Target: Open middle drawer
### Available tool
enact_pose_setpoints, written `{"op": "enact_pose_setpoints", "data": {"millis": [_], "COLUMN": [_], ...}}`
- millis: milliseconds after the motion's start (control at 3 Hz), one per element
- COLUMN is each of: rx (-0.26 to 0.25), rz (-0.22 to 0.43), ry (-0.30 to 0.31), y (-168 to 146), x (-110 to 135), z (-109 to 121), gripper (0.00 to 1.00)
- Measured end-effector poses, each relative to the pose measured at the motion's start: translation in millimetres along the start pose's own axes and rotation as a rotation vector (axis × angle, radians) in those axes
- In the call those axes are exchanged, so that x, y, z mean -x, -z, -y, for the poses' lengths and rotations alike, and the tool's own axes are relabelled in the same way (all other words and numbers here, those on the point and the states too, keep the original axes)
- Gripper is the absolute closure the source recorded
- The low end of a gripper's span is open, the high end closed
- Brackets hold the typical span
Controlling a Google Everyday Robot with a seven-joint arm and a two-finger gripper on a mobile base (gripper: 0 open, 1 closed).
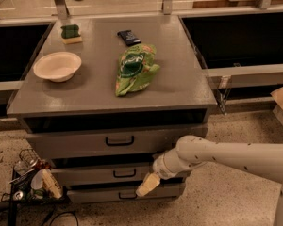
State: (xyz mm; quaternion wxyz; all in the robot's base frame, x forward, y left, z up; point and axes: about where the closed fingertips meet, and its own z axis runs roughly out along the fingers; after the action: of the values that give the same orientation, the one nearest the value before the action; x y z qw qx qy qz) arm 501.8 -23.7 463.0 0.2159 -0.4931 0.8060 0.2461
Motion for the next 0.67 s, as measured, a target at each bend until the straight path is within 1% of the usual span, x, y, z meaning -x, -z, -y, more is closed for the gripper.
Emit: {"op": "enact_pose_setpoints", "data": {"millis": [333,667], "rx": [0.01,0.041], "rz": [-0.026,-0.047], "ry": [0.012,0.017], "y": [-6.8,-19.2], "x": [-2.6,-10.8], "z": [-3.5,-12.2], "gripper": [0.0,0.0]}}
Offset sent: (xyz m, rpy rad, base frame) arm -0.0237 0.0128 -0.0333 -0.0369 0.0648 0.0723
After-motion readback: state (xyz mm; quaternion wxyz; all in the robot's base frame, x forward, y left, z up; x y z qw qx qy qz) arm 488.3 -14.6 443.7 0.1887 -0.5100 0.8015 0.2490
